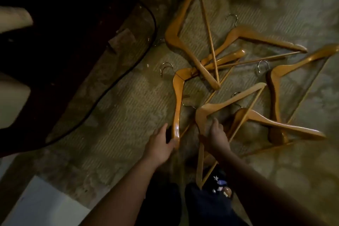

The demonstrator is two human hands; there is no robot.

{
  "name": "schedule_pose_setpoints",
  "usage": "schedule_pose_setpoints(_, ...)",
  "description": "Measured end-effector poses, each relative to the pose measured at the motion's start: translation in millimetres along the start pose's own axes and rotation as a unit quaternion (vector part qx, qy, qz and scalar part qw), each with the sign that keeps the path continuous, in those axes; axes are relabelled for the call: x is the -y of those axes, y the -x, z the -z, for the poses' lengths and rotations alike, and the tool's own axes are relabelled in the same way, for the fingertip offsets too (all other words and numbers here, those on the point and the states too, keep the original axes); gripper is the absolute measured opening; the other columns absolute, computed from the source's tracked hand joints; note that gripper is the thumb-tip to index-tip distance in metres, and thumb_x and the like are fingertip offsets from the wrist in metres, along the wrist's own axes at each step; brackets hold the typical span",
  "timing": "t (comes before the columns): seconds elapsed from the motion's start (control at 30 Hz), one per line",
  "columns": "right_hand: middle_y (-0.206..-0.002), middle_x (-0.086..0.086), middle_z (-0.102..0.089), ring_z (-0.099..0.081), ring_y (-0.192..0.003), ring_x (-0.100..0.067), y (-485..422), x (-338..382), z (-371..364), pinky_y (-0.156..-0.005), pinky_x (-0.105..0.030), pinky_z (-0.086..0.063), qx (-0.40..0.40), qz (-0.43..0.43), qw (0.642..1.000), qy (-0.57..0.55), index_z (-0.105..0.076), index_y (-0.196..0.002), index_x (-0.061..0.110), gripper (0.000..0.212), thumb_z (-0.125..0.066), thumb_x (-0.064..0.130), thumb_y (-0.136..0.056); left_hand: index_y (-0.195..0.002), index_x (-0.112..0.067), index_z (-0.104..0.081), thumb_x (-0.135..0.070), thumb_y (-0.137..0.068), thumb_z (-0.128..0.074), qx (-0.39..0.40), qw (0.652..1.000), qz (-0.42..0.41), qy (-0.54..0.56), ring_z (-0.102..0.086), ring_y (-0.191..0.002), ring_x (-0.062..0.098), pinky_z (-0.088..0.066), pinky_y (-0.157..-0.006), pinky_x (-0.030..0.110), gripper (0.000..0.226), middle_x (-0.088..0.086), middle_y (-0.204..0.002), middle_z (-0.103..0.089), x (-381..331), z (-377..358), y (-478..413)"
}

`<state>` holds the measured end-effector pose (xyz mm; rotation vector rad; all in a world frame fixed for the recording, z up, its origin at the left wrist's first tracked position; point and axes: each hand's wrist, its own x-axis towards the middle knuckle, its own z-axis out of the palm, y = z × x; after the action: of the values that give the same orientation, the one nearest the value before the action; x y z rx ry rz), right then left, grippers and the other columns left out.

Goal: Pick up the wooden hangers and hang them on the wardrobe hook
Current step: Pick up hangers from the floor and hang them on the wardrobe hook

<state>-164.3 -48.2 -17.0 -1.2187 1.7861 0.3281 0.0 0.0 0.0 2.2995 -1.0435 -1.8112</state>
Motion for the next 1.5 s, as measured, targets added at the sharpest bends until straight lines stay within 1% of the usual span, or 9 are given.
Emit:
schedule_pose_setpoints(0.23, -0.147, -0.01, -0.033, -0.047, -0.125, -0.034, -51, -7, -50, -0.097, -0.051, -0.045, -0.07, -0.05, 0.992, -0.087, 0.004, -0.147, 0.026, 0.096, -0.067, 0.024, -0.082, -0.149, -0.028, -0.01, -0.03, -0.092, -0.054, -0.048, 0.998, -0.019, 0.018, -0.025, -0.141, 0.025, -0.032, -0.109, 0.044, 0.072, 0.001, -0.155, -0.021, 1, -31, -71)
schedule_pose_setpoints(0.47, -0.139, -0.007, -0.048, -0.054, -0.118, -0.031, -67, -14, -57, -0.094, -0.043, -0.045, -0.152, -0.033, 0.983, -0.093, -0.009, -0.147, 0.025, 0.07, -0.051, 0.022, -0.092, -0.148, -0.028, -0.013, -0.02, -0.087, -0.062, -0.13, 0.991, -0.028, 0.026, -0.038, -0.135, 0.025, -0.042, -0.105, 0.047, 0.078, 0.003, -0.149, -0.034, -10, -43, -119)
schedule_pose_setpoints(0.73, -0.15, -0.001, -0.031, -0.043, -0.13, -0.027, -81, -37, -17, -0.103, -0.042, -0.038, -0.186, 0.008, 0.973, -0.133, -0.015, -0.147, 0.02, 0.067, -0.053, 0.016, -0.092, -0.117, -0.014, -0.047, -0.011, -0.085, -0.062, -0.219, 0.974, 0.035, 0.044, -0.063, -0.1, 0.025, -0.055, -0.081, 0.037, 0.035, 0.011, -0.114, -0.06, -34, -55, -152)
schedule_pose_setpoints(0.87, -0.148, 0.0, -0.035, -0.047, -0.127, -0.026, -75, -36, -19, -0.1, -0.043, -0.042, -0.189, 0.008, 0.973, -0.133, -0.018, -0.146, 0.022, 0.066, -0.054, 0.018, -0.091, -0.124, -0.011, -0.047, -0.012, -0.087, -0.06, -0.189, 0.979, 0.037, 0.062, -0.063, -0.099, 0.024, -0.05, -0.067, 0.026, 0.039, 0.011, -0.115, -0.06, -40, -45, -134)
schedule_pose_setpoints(0.93, -0.148, 0.0, -0.036, -0.047, -0.127, -0.025, -65, -31, -19, -0.1, -0.044, -0.042, -0.189, 0.004, 0.971, -0.147, -0.02, -0.145, 0.022, 0.064, -0.054, 0.017, -0.091, -0.136, -0.016, -0.038, -0.012, -0.089, -0.056, -0.15, 0.979, 0.053, 0.13, -0.062, -0.102, 0.023, -0.052, -0.07, 0.027, 0.051, 0.008, -0.119, -0.058, -39, -38, -117)
schedule_pose_setpoints(1.03, -0.145, 0.0, -0.038, -0.047, -0.127, -0.023, -44, -23, -15, -0.101, -0.043, -0.041, -0.189, 0.01, 0.968, -0.162, -0.025, -0.144, 0.022, 0.061, -0.054, 0.014, -0.09, -0.138, -0.019, -0.035, -0.012, -0.092, -0.052, -0.049, 0.97, 0.095, 0.218, -0.064, -0.082, 0.016, -0.052, -0.06, 0.025, 0.049, 0.007, -0.106, -0.06, -31, -20, -85)
schedule_pose_setpoints(1.2, -0.139, 0.0, -0.043, -0.046, -0.125, -0.021, 9, -21, 9, -0.102, -0.04, -0.038, -0.153, 0.014, 0.965, -0.213, -0.034, -0.139, 0.021, 0.051, -0.05, 0.012, -0.092, -0.101, -0.012, -0.058, -0.016, -0.093, -0.052, 0.015, 0.962, 0.14, 0.235, -0.059, -0.061, 0.012, -0.047, -0.053, 0.023, 0.011, 0.004, -0.076, -0.061, -18, 2, -23)
schedule_pose_setpoints(1.37, -0.13, -0.004, -0.052, -0.053, -0.116, -0.021, 67, -21, 36, -0.091, -0.035, -0.041, -0.136, 0.037, 0.974, -0.178, -0.042, -0.133, 0.018, 0.04, -0.046, 0.014, -0.094, -0.068, -0.009, -0.053, -0.02, -0.093, -0.053, -0.079, 0.962, 0.163, 0.206, -0.049, -0.048, 0.018, -0.043, -0.049, 0.026, 0.027, 0.007, -0.058, -0.052, -24, 10, 41)
schedule_pose_setpoints(1.5, -0.122, -0.005, -0.057, -0.056, -0.111, -0.027, 97, -13, 60, -0.088, -0.039, -0.044, -0.135, 0.017, 0.978, -0.16, -0.048, -0.126, 0.02, 0.031, -0.041, 0.017, -0.095, -0.067, -0.007, -0.055, -0.019, -0.091, -0.053, -0.176, 0.966, 0.141, 0.128, -0.061, -0.07, 0.031, -0.048, -0.066, 0.032, 0.027, 0.012, -0.065, -0.057, -30, 27, 82)
